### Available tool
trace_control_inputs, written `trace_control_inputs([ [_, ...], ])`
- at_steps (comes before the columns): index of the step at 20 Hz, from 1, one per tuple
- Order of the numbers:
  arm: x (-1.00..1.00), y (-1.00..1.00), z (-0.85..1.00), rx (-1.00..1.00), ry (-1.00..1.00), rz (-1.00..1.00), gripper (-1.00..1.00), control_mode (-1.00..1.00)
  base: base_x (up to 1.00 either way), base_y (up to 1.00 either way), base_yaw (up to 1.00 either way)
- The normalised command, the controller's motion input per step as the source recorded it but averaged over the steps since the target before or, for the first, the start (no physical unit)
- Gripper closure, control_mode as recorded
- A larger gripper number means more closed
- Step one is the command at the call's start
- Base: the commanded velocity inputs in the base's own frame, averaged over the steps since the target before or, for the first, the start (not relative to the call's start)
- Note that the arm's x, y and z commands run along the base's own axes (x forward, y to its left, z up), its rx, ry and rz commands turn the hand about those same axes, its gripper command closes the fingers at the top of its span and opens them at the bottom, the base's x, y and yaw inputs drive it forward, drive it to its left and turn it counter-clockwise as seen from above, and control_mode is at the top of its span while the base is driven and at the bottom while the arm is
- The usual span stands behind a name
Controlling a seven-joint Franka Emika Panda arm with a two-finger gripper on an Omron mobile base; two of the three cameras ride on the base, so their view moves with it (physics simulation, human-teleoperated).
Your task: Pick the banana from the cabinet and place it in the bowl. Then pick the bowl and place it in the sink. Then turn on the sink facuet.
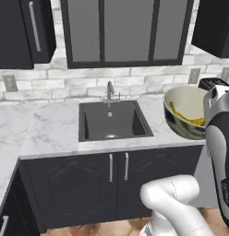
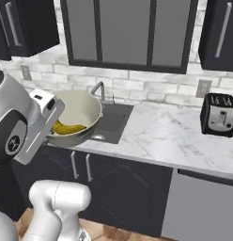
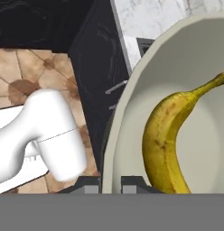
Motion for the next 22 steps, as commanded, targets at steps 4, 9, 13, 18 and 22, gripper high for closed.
trace_control_inputs([
  [4,0.00,0.00,0.00,0.00,0.00,0.00,1.00,1.00,0.54,-0.08,-0.29],
  [9,0.00,0.00,0.00,0.00,0.00,0.00,1.00,1.00,0.60,-0.13,-0.24],
  [13,0.00,0.00,0.00,0.00,0.00,0.00,1.00,1.00,0.46,-0.11,-0.14],
  [18,0.00,0.00,0.00,0.00,0.00,0.00,1.00,1.00,0.39,-0.04,-0.03],
  [22,0.00,0.00,0.00,0.00,0.00,0.00,1.00,1.00,0.46,-0.11,-0.01],
])
